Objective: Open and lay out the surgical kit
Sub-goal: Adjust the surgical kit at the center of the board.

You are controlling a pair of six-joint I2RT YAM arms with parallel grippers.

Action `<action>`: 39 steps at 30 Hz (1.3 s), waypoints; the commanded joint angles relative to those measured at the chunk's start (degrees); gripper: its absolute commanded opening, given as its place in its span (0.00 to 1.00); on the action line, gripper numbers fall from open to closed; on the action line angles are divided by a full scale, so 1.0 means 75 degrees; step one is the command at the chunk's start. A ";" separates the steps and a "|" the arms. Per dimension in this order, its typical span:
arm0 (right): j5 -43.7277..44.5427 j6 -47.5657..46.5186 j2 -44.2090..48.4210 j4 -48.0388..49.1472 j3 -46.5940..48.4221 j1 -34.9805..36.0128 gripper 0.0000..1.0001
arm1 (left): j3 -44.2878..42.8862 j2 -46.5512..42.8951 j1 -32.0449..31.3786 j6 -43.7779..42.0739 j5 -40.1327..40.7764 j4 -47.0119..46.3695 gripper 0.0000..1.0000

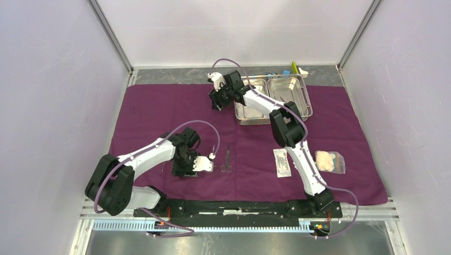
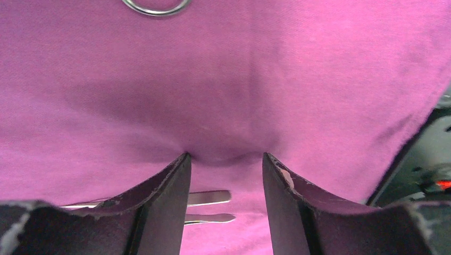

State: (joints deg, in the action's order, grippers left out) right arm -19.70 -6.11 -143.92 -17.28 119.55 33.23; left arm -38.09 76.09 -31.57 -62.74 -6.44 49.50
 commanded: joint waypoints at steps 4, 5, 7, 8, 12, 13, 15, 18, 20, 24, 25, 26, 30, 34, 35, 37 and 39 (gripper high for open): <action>-0.1466 -0.0547 0.1309 0.0178 -0.0043 -0.0166 0.65 | -0.0949 -0.0108 0.0512 0.0046 -0.0723 0.0831 0.61; -0.1551 -0.0592 0.1462 0.0221 -0.0164 -0.0167 0.65 | -0.1188 -0.0122 0.0629 0.0052 -0.0871 0.0893 0.61; -0.1696 -0.0698 0.1773 0.0261 -0.0406 -0.0165 0.66 | -0.1625 -0.0164 0.0884 0.0057 -0.1240 0.1069 0.62; -0.1750 -0.0739 0.1903 0.0244 -0.0488 -0.0166 0.66 | -0.1807 -0.0175 0.1026 0.0127 -0.1424 0.1095 0.62; -0.1779 -0.0870 0.2399 0.0166 -0.0838 -0.0170 0.68 | -0.2540 -0.0066 0.1634 0.0510 -0.2240 0.1088 0.63; -0.1780 -0.0893 0.2536 0.0164 -0.0978 -0.0166 0.68 | -0.2653 -0.0022 0.1801 0.0633 -0.2470 0.1040 0.64; -0.1775 -0.0964 0.2813 0.0167 -0.1256 -0.0177 0.69 | -0.2812 0.0063 0.2094 0.1041 -0.2790 0.0760 0.64; -0.1653 -0.1009 0.3211 0.0182 -0.1668 -0.0271 0.69 | -0.2885 0.0209 0.2492 0.1793 -0.3018 -0.0023 0.65; -0.1607 -0.1051 0.3443 0.0100 -0.1872 -0.0358 0.69 | -0.2902 0.0368 0.2699 0.2459 -0.3043 -0.0744 0.65; -0.1627 -0.1282 0.4031 0.0041 -0.2697 -0.0594 0.69 | -0.3020 0.1042 0.2966 0.3859 -0.2927 -0.2478 0.65; -0.1615 -0.1363 0.4231 0.0052 -0.3001 -0.0642 0.69 | -0.3089 0.1269 0.2979 0.4091 -0.2875 -0.2825 0.65; -0.1599 -0.1468 0.4404 0.0064 -0.3261 -0.0678 0.69 | -0.3226 0.1572 0.2990 0.4326 -0.2801 -0.3050 0.65; -0.1471 -0.1989 0.5109 -0.0126 -0.4335 -0.0753 0.68 | -0.4042 0.2843 0.2973 0.4655 -0.2494 -0.3254 0.63; -0.1428 -0.2708 0.5558 -0.0576 -0.5166 -0.0749 0.68 | -0.4541 0.3681 0.2968 0.4551 -0.2104 -0.3236 0.63; -0.1429 -0.2883 0.5656 -0.0638 -0.5369 -0.0752 0.67 | -0.4624 0.3840 0.2967 0.4524 -0.2021 -0.3242 0.63; -0.1460 -0.3200 0.5870 -0.0730 -0.5847 -0.0749 0.67 | -0.4803 0.4110 0.2930 0.4544 -0.1815 -0.3261 0.63; -0.1526 -0.3445 0.6025 -0.0720 -0.6339 -0.0743 0.65 | -0.4967 0.4360 0.2861 0.4518 -0.1528 -0.3260 0.63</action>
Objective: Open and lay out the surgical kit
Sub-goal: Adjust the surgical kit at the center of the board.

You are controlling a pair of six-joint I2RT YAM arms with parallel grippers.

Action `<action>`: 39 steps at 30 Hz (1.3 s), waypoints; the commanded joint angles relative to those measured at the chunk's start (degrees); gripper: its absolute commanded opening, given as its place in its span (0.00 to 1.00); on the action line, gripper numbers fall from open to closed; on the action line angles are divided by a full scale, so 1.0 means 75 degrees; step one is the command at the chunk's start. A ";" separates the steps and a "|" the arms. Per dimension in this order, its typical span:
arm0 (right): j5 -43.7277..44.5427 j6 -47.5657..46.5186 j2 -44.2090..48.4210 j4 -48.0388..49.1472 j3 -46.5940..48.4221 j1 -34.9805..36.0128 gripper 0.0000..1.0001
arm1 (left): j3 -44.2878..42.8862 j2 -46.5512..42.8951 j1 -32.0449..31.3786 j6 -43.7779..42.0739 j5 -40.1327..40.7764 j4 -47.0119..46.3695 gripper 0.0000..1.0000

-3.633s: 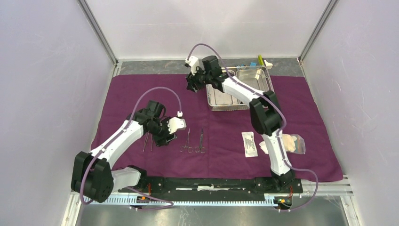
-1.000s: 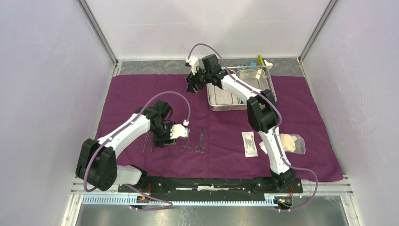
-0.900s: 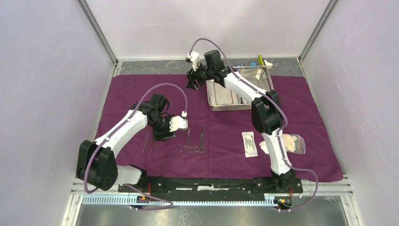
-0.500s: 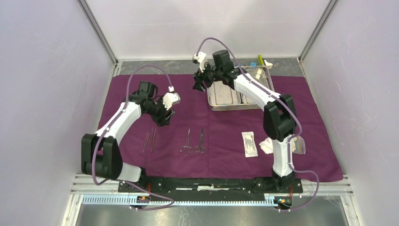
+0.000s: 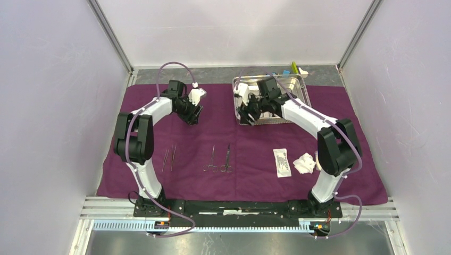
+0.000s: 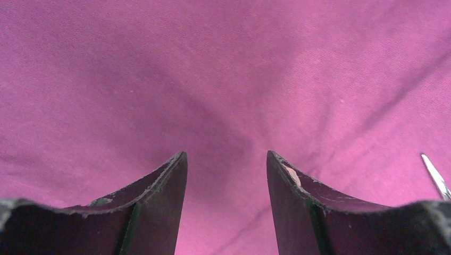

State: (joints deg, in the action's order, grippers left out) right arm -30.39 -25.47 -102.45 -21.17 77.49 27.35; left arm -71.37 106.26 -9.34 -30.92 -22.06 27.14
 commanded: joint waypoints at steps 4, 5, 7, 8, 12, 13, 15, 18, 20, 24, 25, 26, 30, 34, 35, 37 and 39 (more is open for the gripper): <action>0.0018 -0.1082 0.0682 -0.0054 -0.1695 0.0169 0.62 | -0.0803 0.0730 -0.0274 0.0250 0.1098 -0.0188 0.63; 0.0101 -0.1115 0.0723 0.0009 -0.1889 0.0220 0.62 | -0.0836 0.0779 -0.0305 0.0259 0.1195 -0.0147 0.63; 0.0316 -0.1183 0.0844 0.0133 -0.2319 0.0388 0.61 | -0.0836 0.0847 -0.0353 0.0264 0.1373 -0.0116 0.63; 0.0444 -0.1234 0.0894 0.0188 -0.2498 0.0468 0.60 | -0.0813 0.0863 -0.0370 0.0244 0.1480 -0.0102 0.63; 0.0830 -0.1362 0.1080 0.0233 -0.3065 0.0758 0.59 | -0.0730 0.0836 -0.0406 0.0245 0.1759 -0.0009 0.62; 0.0914 -0.1394 0.1114 0.0230 -0.3197 0.0819 0.58 | -0.0680 0.0812 -0.0406 0.0246 0.1829 -0.0008 0.62; 0.1083 -0.1459 0.1240 0.0215 -0.3432 0.0912 0.57 | -0.0618 0.0783 -0.0407 0.0221 0.1936 -0.0009 0.62; 0.1306 -0.1547 0.1419 0.0150 -0.3785 0.1013 0.56 | -0.0500 0.0766 -0.0418 0.0170 0.2091 -0.0009 0.62; 0.1475 -0.1611 0.1556 0.0140 -0.4058 0.1051 0.55 | -0.0414 0.0774 -0.0430 0.0121 0.2204 -0.0023 0.62; 0.1776 -0.1707 0.1744 0.0138 -0.4528 0.1046 0.54 | -0.0330 0.0799 -0.0471 -0.0018 0.2461 -0.0009 0.62; 0.1778 -0.1713 0.1763 0.0125 -0.4651 0.1046 0.53 | -0.0307 0.0790 -0.0480 -0.0070 0.2556 -0.0017 0.62; 0.1768 -0.1719 0.1783 0.0114 -0.4742 0.1050 0.52 | -0.0292 0.0788 -0.0485 -0.0099 0.2651 -0.0029 0.62; 0.1838 -0.1748 0.1843 0.0040 -0.5018 0.1051 0.51 | -0.0310 0.0853 -0.0481 -0.0169 0.2917 -0.0076 0.62; 0.1832 -0.1782 0.1925 -0.0077 -0.5157 0.1069 0.51 | -0.0363 0.0934 -0.0484 -0.0209 0.2912 -0.0091 0.62; 0.1824 -0.1811 0.1930 -0.0109 -0.5175 0.1086 0.51 | -0.0362 0.0969 -0.0480 -0.0212 0.2917 -0.0092 0.62; 0.1814 -0.1842 0.1924 -0.0185 -0.5211 0.1174 0.50 | -0.0374 0.1016 -0.0486 -0.0210 0.3134 -0.0124 0.61; 0.1810 -0.1871 0.1911 -0.0224 -0.5234 0.1266 0.51 | -0.0386 0.1062 -0.0483 -0.0192 0.3152 -0.0148 0.61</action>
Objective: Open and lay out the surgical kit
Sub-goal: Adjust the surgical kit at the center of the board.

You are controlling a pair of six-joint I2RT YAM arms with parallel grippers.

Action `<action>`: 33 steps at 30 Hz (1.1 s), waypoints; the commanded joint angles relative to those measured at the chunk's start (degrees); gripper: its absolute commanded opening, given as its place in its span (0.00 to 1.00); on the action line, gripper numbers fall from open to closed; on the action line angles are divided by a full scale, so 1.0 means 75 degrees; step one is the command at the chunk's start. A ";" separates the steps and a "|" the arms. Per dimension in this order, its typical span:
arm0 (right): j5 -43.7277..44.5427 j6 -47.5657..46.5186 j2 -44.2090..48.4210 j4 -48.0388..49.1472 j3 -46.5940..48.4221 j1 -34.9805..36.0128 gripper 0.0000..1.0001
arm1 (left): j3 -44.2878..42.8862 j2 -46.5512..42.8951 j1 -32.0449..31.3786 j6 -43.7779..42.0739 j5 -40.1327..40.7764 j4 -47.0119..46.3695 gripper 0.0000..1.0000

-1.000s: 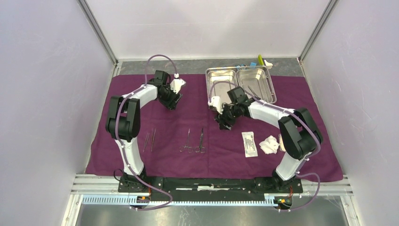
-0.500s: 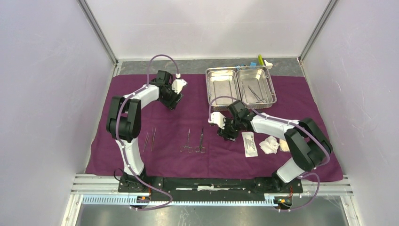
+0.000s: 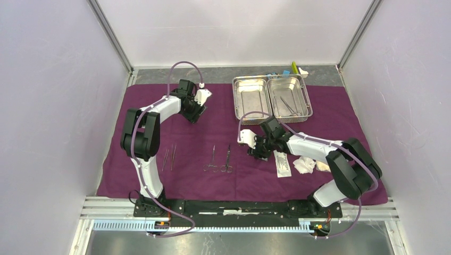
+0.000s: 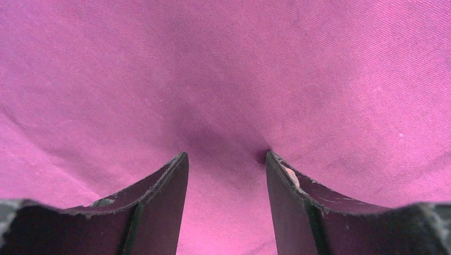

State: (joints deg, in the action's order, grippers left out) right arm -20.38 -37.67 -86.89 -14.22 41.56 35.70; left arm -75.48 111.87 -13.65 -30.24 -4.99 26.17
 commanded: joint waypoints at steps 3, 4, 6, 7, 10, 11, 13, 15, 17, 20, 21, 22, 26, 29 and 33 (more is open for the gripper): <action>0.0508 -0.0266 -0.0205 -0.1209 -0.0381 0.0231 0.51 | 0.0115 0.0331 0.0093 -0.0224 0.0883 -0.0045 0.61; 0.0521 -0.0252 -0.0206 -0.1218 -0.0332 0.0231 0.51 | 0.0078 0.0320 0.0086 -0.0204 0.0850 -0.0034 0.61; 0.0543 -0.0166 -0.0172 -0.1235 -0.0169 0.0226 0.51 | 0.0057 0.0232 0.0086 -0.0142 0.0759 -0.0018 0.62; 0.0530 -0.0122 -0.0127 -0.1233 -0.0061 0.0233 0.51 | 0.0056 0.0155 0.0086 -0.0102 0.0704 -0.0015 0.62; 0.0358 0.0057 0.0035 -0.1242 0.0279 0.0231 0.53 | 0.0032 -0.0199 0.0087 0.0084 0.0216 -0.0020 0.62; 0.0285 0.0098 0.0097 -0.1236 0.0375 0.0228 0.53 | 0.0023 -0.0352 0.0080 0.0168 0.0032 -0.0021 0.62; 0.0175 0.0169 0.0230 -0.1233 0.0563 0.0228 0.54 | -0.0014 -0.0598 0.0086 0.0372 -0.0438 -0.0086 0.63; 0.0131 0.0171 0.0335 -0.1236 0.0705 0.0220 0.55 | -0.0042 -0.0795 0.0086 0.0578 -0.0945 -0.0214 0.63; 0.0090 0.0125 0.0396 -0.1264 0.0828 0.0200 0.55 | -0.0136 -0.0865 0.0046 0.0727 -0.1379 -0.0338 0.63; 0.0012 0.0101 0.0465 -0.1251 0.0880 0.0115 0.55 | -0.0450 -0.0673 -0.0092 0.0834 -0.1649 -0.0408 0.63; -0.0013 0.0101 0.0495 -0.1247 0.0875 0.0084 0.55 | -0.0571 -0.0528 -0.0143 0.0876 -0.1660 -0.0408 0.63; -0.0035 0.0099 0.0515 -0.1234 0.0859 0.0049 0.55 | -0.0727 -0.0365 -0.0190 0.0940 -0.1666 -0.0396 0.63; -0.0022 0.0077 0.0593 -0.1239 0.0776 -0.0086 0.55 | -0.1360 0.0358 -0.0420 0.0954 -0.1402 -0.0258 0.63; -0.0022 0.0049 0.0712 -0.1236 0.0678 -0.0231 0.55 | -0.1845 0.0888 -0.0617 0.0843 -0.1064 -0.0045 0.63; -0.0111 0.0019 0.0871 -0.1282 0.0590 -0.0405 0.55 | -0.2280 0.1398 -0.0836 0.0707 -0.0540 0.0137 0.63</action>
State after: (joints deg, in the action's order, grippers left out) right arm -19.51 -37.21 -83.15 -23.68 46.15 33.78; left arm -88.82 119.37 -18.46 -25.30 -12.47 25.39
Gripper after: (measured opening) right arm 0.549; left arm 0.629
